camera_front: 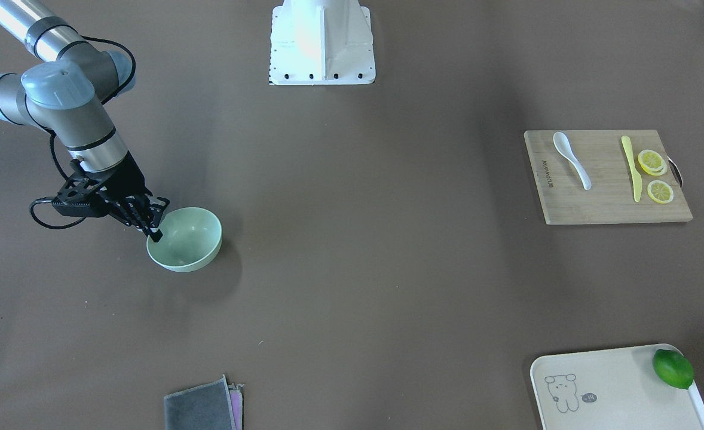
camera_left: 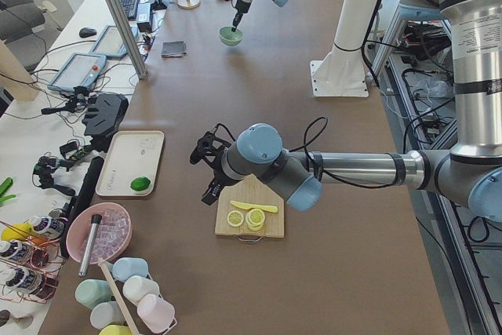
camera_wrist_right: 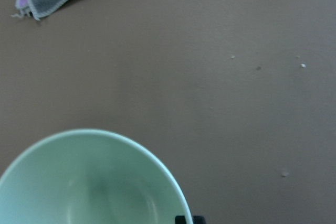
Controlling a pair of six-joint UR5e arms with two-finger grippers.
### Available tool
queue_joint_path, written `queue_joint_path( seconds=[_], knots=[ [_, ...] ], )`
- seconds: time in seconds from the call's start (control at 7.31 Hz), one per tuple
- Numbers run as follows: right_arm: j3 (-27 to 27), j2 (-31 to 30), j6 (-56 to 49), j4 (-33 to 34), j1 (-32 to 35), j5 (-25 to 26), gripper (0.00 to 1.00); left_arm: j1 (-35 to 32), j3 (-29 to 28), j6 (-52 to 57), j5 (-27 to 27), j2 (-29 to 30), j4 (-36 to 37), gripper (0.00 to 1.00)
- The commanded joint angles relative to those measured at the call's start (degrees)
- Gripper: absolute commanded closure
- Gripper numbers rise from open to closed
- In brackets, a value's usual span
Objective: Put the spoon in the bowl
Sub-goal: 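Grip the bowl rim with the right gripper and drag it toward the table center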
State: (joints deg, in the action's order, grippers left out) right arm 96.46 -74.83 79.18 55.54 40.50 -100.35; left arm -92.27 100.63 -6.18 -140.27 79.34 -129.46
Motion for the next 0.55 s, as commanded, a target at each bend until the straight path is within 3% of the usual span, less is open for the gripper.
queue_joint_path(
  seconds=[0.0,0.14,0.41],
  knots=[
    [0.2,9.5,5.0,9.5,-2.4,0.7,1.0,0.6,0.0,0.0,0.0,0.1,0.0,0.02],
    [0.0,14.0,7.5,14.3,-5.8,3.5,1.0,1.0,0.0,0.0,0.1,0.2,0.0,0.02],
    [-0.2,22.5,15.4,26.1,-12.0,4.3,1.0,1.4,-0.1,-0.1,0.4,0.6,0.0,0.02]
  ],
)
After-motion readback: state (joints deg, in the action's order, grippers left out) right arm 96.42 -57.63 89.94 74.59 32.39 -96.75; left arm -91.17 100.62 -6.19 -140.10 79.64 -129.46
